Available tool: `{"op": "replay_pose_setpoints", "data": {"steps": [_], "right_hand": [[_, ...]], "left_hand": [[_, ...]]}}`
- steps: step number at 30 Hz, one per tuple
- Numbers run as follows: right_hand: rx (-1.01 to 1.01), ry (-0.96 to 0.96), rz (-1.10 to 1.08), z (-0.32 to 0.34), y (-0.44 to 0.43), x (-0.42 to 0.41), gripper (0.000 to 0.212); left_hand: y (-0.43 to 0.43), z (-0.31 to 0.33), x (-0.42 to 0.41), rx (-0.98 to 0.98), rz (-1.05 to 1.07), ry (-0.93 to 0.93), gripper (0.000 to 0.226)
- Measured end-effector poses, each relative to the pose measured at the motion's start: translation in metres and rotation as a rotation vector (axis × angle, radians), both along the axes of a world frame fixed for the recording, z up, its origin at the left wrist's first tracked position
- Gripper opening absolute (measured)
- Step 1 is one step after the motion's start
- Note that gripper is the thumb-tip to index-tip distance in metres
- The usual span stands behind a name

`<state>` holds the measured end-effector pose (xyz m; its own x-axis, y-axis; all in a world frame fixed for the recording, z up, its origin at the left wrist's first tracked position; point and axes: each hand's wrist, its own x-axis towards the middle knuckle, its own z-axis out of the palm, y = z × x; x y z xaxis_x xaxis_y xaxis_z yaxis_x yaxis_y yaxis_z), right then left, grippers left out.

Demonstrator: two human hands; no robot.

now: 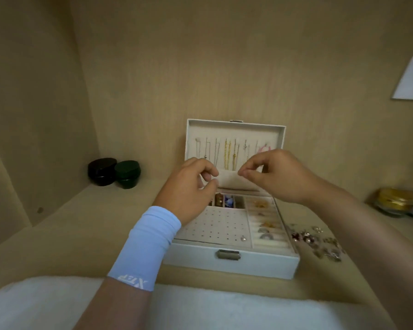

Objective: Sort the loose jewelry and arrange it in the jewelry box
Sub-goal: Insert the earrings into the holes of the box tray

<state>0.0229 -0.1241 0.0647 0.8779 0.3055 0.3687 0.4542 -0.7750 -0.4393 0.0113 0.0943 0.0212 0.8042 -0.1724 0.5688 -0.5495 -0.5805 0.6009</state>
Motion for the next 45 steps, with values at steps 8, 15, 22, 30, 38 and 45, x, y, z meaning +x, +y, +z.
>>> {"op": "replay_pose_setpoints", "data": {"steps": [8, 15, 22, 30, 38, 45], "right_hand": [[-0.024, 0.197, -0.178, -0.021, -0.13, -0.025, 0.006], [-0.066, 0.319, -0.093, -0.065, -0.156, -0.025, 0.016], [-0.091, 0.402, -0.014, -0.068, -0.153, -0.015, 0.013], [-0.153, 0.463, 0.056, -0.069, -0.149, -0.005, 0.018], [-0.291, 0.448, 0.002, -0.069, -0.144, -0.005, 0.013], [-0.363, 0.447, -0.029, -0.066, -0.15, -0.006, 0.013]], "left_hand": [[-0.119, 0.017, 0.003, 0.244, -0.236, 0.04, 0.012], [-0.194, 0.011, 0.013, 0.81, -0.297, 0.229, 0.016], [-0.207, -0.011, 0.024, 1.152, -0.216, 0.075, 0.006], [-0.209, -0.012, 0.032, 1.038, -0.218, 0.237, 0.006], [-0.202, -0.005, 0.032, 0.997, -0.151, 0.131, 0.013], [-0.208, -0.013, 0.031, 1.168, -0.141, 0.181, 0.02]]}}
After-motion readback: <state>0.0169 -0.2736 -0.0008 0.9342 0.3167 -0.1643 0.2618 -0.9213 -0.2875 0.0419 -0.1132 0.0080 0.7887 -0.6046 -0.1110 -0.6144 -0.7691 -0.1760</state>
